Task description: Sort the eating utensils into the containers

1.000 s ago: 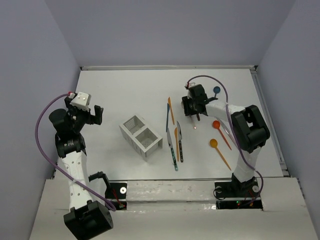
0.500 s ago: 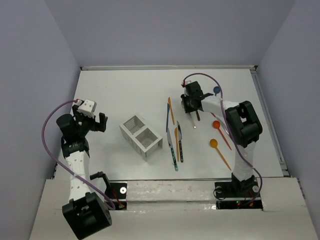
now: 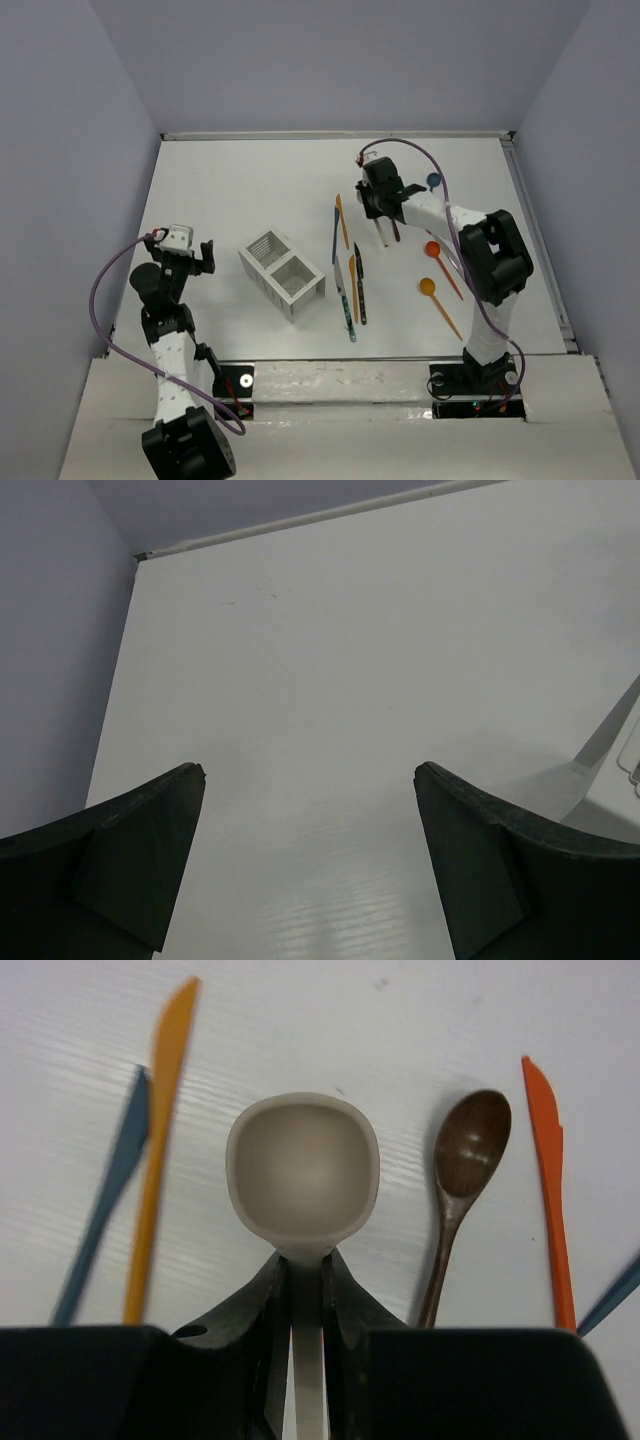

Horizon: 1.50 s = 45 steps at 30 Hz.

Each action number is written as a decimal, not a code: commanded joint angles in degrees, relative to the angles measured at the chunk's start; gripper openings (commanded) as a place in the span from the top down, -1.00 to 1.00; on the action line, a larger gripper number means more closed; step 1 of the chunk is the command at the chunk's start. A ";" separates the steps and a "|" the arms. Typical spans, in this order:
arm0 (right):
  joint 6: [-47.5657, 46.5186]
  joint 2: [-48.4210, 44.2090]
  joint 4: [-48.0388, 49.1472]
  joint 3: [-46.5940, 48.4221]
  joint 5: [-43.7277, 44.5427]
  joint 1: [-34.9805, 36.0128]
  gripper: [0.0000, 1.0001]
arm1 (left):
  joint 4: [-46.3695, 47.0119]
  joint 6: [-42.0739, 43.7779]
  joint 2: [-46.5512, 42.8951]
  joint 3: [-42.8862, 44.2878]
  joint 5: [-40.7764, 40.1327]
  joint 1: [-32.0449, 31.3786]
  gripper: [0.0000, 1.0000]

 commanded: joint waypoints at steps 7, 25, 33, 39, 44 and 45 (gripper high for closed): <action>-8.90 -18.38 47.37 -6.94 0.47 20.69 1.00 | 13.53 -3.18 -2.03 -2.64 -2.12 0.29 -0.98; -15.94 -0.98 74.17 -8.27 -7.62 34.08 1.00 | 13.27 -2.92 -1.33 -2.29 -1.24 0.29 -0.98; -14.72 0.26 69.00 -8.01 -8.23 34.08 0.26 | 13.35 -2.83 -1.94 -2.64 -0.98 0.29 -0.98; -12.96 -7.45 69.08 -12.48 -4.72 34.08 -0.18 | 13.27 -2.65 -1.94 -2.55 -0.54 0.29 -0.98; -11.99 -17.48 61.02 -14.96 4.31 34.08 -0.28 | 13.18 -2.48 -1.85 -2.47 -0.28 0.29 -0.98; -11.82 -19.06 57.69 -14.34 7.03 34.08 -0.28 | 13.09 -2.48 -1.85 -2.47 -0.28 0.37 -0.98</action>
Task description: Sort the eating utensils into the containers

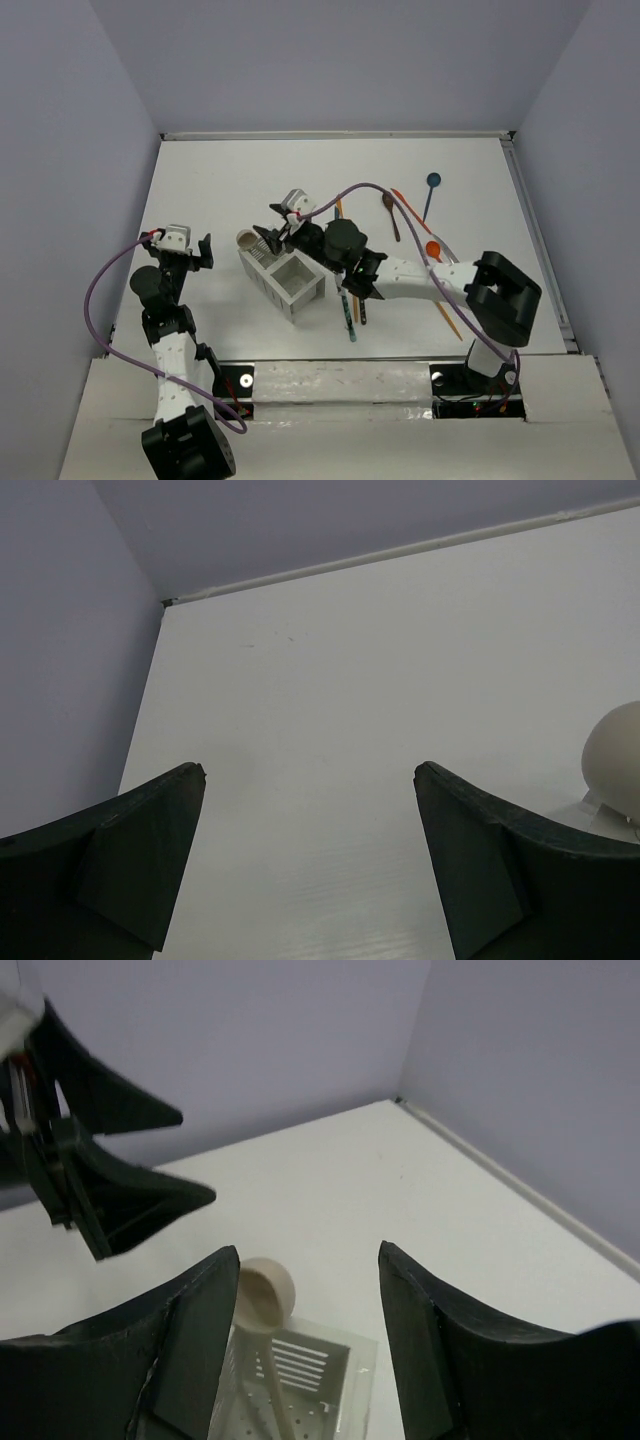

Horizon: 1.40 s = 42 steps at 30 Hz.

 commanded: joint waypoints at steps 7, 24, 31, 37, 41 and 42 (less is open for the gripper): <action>18.19 -12.11 -49.94 9.91 5.47 -21.68 -0.21 | 3.65 0.34 -0.58 0.64 1.23 0.29 -0.98; 18.02 11.88 -73.51 22.64 12.74 -36.47 -0.29 | 3.65 0.34 -0.50 0.64 1.32 0.29 -0.98; 17.06 16.63 -76.16 24.49 15.22 -37.00 -0.28 | 3.56 0.43 -0.32 0.73 1.58 0.29 -0.98; 16.35 20.32 -76.69 25.20 6.52 -38.67 0.15 | 3.56 0.43 -0.50 0.64 1.58 0.29 -0.98; 16.17 21.12 -77.04 25.11 3.80 -39.19 0.84 | 3.56 0.52 -0.76 0.64 1.67 0.29 -0.98; 16.18 21.03 -77.04 25.11 3.71 -39.19 0.98 | 3.65 0.52 -0.67 0.64 1.67 0.29 -0.98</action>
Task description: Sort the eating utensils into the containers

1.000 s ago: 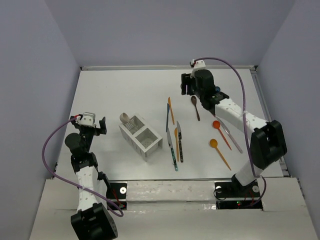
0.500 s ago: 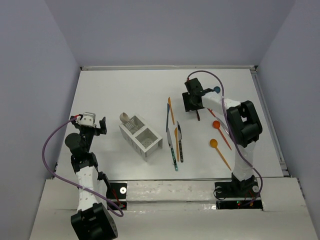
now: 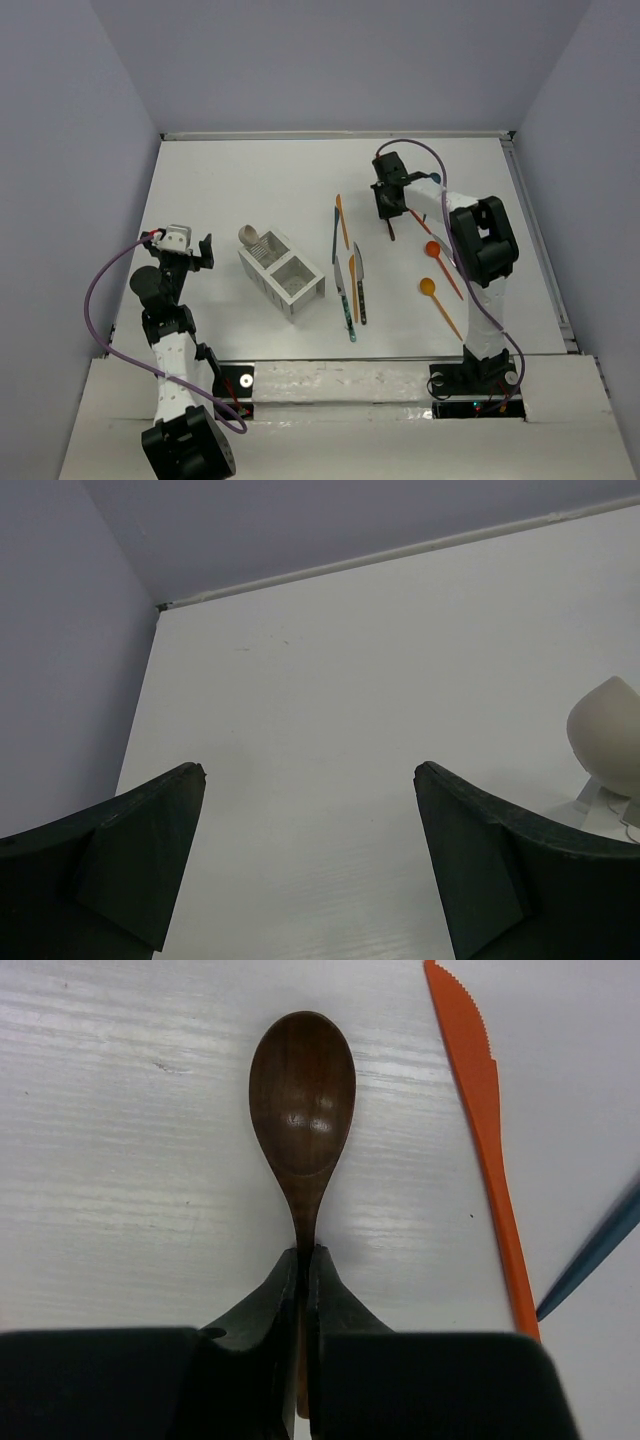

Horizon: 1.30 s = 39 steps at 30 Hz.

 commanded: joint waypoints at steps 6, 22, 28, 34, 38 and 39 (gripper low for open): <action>-1.18 -2.38 -0.07 -1.34 -5.19 -0.66 1.00 | -21.10 5.32 -0.76 17.88 1.46 0.29 -0.98; -8.74 -34.66 48.12 -14.32 -11.33 25.25 1.00 | -61.11 13.87 -6.21 34.91 15.00 1.16 -0.98; -3.82 -29.40 74.73 -24.64 -21.71 27.90 1.00 | -57.59 9.73 -7.00 32.90 14.13 3.62 -0.98; -4.78 -22.02 81.93 -25.60 -30.15 28.43 1.00 | -56.01 7.62 -6.47 32.02 11.57 4.86 -0.98; -5.93 -18.15 84.06 -25.08 -34.55 28.43 1.00 | -55.92 7.62 -6.39 31.93 11.65 5.12 -0.98; -5.93 -17.62 83.98 -24.29 -35.16 28.43 1.00 | -55.92 7.62 -6.39 31.84 11.74 5.30 -0.98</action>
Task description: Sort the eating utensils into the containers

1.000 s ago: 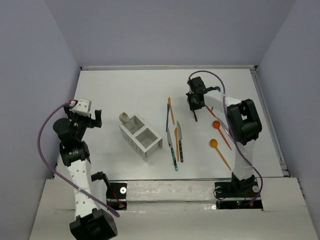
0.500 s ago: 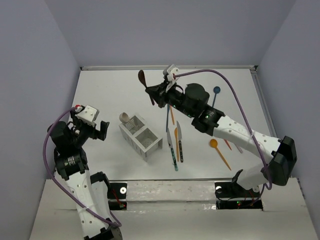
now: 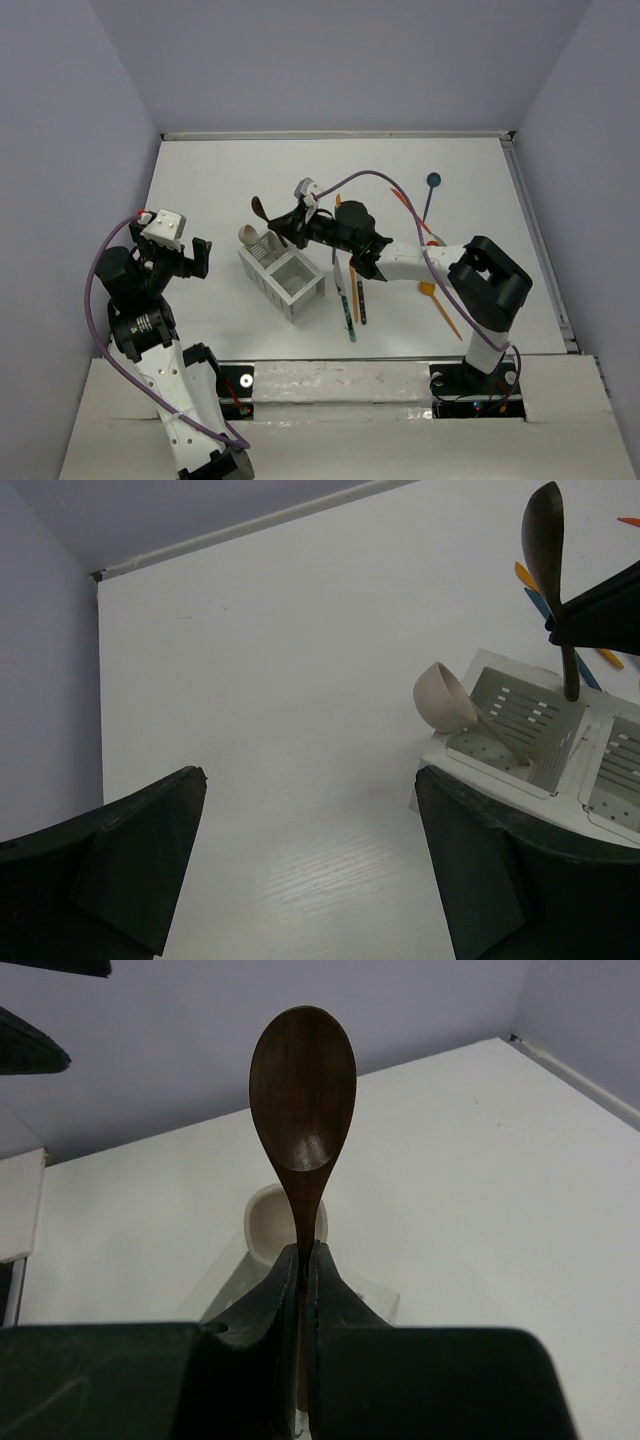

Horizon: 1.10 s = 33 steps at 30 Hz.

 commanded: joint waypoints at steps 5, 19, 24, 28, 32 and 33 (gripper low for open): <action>-1.10 2.35 11.50 3.22 -8.30 0.89 1.00 | 1.87 -1.74 -0.29 -0.73 -0.04 0.47 -0.98; -4.61 8.95 10.35 4.89 -8.12 0.89 0.74 | 1.96 -1.74 -0.64 -0.90 0.05 0.47 -0.98; -5.67 7.63 12.37 2.69 -6.54 0.89 0.21 | 1.96 -1.65 -0.73 -0.90 0.13 0.47 -0.98; -6.63 7.02 13.34 1.37 -5.22 0.89 -0.06 | 1.96 -1.65 -0.90 -0.90 0.05 0.47 -0.98; -6.55 3.78 14.84 -1.17 -3.64 0.89 -0.11 | 1.96 -1.65 -1.17 -0.91 0.05 0.47 -0.98; -5.94 2.28 14.93 -2.14 -1.72 0.89 -0.14 | 1.96 -1.74 -1.08 -0.99 0.05 0.47 -0.98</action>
